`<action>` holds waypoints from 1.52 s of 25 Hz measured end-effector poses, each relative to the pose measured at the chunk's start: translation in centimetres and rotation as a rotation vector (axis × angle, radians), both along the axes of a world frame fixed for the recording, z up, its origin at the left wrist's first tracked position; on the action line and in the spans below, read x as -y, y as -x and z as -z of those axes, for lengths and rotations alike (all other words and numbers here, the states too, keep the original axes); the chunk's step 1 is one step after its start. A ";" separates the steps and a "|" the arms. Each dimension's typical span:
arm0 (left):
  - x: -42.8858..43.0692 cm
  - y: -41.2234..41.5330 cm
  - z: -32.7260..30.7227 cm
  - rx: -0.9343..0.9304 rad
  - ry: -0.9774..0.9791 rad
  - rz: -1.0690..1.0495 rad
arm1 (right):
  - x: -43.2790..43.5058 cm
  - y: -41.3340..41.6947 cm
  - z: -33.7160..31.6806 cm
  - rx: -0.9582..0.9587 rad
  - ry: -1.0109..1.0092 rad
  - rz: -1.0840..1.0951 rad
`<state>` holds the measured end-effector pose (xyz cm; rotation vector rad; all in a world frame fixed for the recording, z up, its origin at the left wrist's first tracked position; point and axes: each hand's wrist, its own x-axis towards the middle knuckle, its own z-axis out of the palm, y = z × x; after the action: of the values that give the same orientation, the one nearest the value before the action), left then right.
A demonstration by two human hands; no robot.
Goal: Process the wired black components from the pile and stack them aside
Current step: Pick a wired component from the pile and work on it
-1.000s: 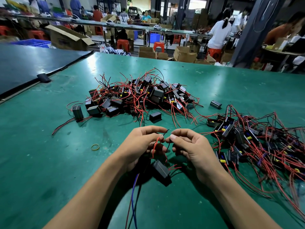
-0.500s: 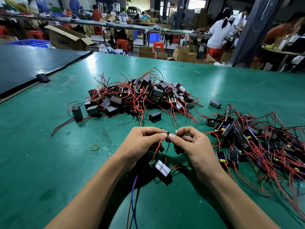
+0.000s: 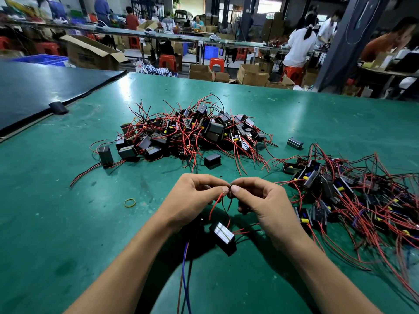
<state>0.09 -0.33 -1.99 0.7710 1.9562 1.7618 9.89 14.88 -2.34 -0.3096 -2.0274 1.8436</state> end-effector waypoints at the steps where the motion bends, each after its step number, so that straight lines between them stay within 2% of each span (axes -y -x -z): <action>1: 0.0 0.0 0.0 -0.012 0.004 -0.002 | 0.0 -0.1 0.0 -0.009 -0.057 0.013; 10: -0.6 -0.5 0.0 -0.071 -0.028 -0.014 | 0.3 -0.5 -0.5 -0.089 -0.315 0.101; 16: -0.5 -0.6 -0.2 -0.131 0.025 -0.017 | 0.0 -0.5 -0.3 -0.085 -0.449 0.138; 28: -0.5 -0.9 -0.7 -0.071 0.026 0.018 | -0.6 -0.6 -0.8 -0.057 -0.472 0.076; 38: -1.0 -1.3 -0.2 -0.129 -0.035 -0.020 | -1.3 -0.3 -0.7 -0.033 -0.285 0.025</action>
<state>1.36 0.72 -1.81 0.9004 2.0263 1.8031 10.23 16.13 -1.66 -0.2219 -2.2155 1.5071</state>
